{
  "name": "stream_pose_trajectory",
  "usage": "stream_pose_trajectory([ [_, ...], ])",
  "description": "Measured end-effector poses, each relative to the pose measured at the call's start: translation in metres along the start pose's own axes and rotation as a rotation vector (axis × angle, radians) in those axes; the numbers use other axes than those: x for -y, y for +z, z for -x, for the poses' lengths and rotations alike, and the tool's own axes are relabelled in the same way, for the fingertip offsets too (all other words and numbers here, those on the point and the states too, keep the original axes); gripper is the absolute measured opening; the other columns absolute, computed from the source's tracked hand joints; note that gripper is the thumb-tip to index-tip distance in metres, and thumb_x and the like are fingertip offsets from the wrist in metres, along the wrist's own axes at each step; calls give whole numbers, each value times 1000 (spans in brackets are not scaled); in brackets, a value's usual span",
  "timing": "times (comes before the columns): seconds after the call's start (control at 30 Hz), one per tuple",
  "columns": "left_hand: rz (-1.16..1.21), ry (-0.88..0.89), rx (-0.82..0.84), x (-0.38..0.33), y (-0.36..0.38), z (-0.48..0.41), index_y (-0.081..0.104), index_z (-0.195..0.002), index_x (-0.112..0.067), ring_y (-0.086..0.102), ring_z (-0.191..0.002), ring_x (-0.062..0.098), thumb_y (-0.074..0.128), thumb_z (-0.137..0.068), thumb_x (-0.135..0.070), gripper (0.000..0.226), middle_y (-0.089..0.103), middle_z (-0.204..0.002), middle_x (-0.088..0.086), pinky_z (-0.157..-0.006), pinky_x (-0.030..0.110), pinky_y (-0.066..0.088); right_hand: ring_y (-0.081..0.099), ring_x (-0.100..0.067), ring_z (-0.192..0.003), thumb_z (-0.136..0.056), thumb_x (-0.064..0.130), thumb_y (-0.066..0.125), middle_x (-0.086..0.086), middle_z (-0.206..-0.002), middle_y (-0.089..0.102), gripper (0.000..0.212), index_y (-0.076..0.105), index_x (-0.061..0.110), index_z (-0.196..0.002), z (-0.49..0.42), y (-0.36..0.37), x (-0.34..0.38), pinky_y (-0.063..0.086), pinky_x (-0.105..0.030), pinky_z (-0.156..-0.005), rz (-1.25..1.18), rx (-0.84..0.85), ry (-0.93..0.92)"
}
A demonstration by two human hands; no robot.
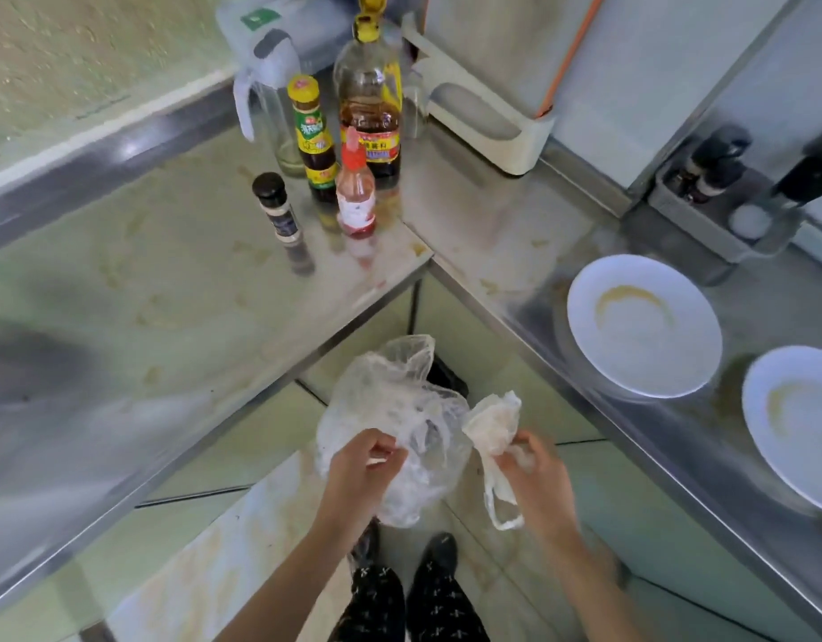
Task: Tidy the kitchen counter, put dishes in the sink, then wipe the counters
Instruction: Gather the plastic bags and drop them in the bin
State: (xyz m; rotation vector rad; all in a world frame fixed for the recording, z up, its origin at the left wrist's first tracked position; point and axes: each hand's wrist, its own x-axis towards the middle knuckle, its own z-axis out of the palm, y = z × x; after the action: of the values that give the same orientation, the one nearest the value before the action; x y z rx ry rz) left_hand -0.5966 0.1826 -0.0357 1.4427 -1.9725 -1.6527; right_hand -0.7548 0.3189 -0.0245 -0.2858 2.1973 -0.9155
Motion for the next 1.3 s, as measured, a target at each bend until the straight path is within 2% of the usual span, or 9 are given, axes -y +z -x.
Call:
stream_pose_trajectory([
  [0.2,47,-47,-44,29,36,-64,63,-74,-14,61,-78,2,67,-82,-8,11,65,-79,-9,-65,8,44,55,0,-85,-83,27,66,7,-100,59,22,49,42,-82,-37,14,-39,41,-23,-63,-3,-46,63],
  [0.47,62,-121,-48,129,90,-182,63,-73,-16,63,-77,4,68,-82,-12,11,67,-78,-6,-58,6,42,57,-3,-91,-79,31,69,10,-102,61,17,58,37,-91,-153,67,-110,45,-27,-68,-42,-70,79],
  [0.53,84,-175,-18,163,107,-213,63,-85,-18,62,-92,11,69,-81,-16,8,66,-92,-7,-64,6,43,57,-8,-94,-79,34,68,12,-102,61,16,56,42,-85,-182,85,-130,48,-34,-77,-8,-42,37],
  [0.67,66,-269,104,215,127,-246,49,-127,-20,42,-117,7,77,-74,-30,60,47,-119,-9,-90,19,32,57,-8,-95,-82,27,66,12,-101,60,22,52,45,-82,-226,113,-160,47,-34,-81,25,3,-51],
  [0.83,102,-316,147,245,116,-225,62,-104,-20,60,-102,8,71,-80,-19,26,66,-104,-7,-94,29,47,58,-14,-94,-84,23,64,9,-98,59,20,55,39,-88,-250,140,-180,49,-36,-80,83,63,-85],
  [1.0,109,-324,100,271,102,-196,64,-107,-13,64,-95,3,68,-82,-17,26,68,-102,-5,-75,10,48,54,-21,-103,-83,16,65,4,-103,51,25,59,13,-107,-288,187,-190,45,-34,-86,147,60,-207],
  [1.13,183,-318,25,291,99,-194,66,-98,-11,66,-87,3,67,-81,-7,18,71,-95,1,-68,8,46,41,-25,-121,-71,39,74,-9,-126,44,63,51,11,-123,-335,237,-196,37,-35,-99,138,164,-261],
  [1.2,191,-312,18,297,96,-197,67,-96,-11,66,-86,4,67,-81,-7,16,71,-93,0,-68,8,46,31,-25,-134,-65,56,69,-12,-146,27,85,40,24,-138,-356,257,-203,34,-40,-106,168,245,-216],
  [1.3,200,-302,-10,299,90,-202,67,-95,-11,66,-85,1,66,-82,-6,14,72,-91,-1,-67,6,45,28,-22,-138,-77,40,71,-8,-151,26,67,45,25,-137,-365,260,-205,30,-29,-106,153,291,-95],
])
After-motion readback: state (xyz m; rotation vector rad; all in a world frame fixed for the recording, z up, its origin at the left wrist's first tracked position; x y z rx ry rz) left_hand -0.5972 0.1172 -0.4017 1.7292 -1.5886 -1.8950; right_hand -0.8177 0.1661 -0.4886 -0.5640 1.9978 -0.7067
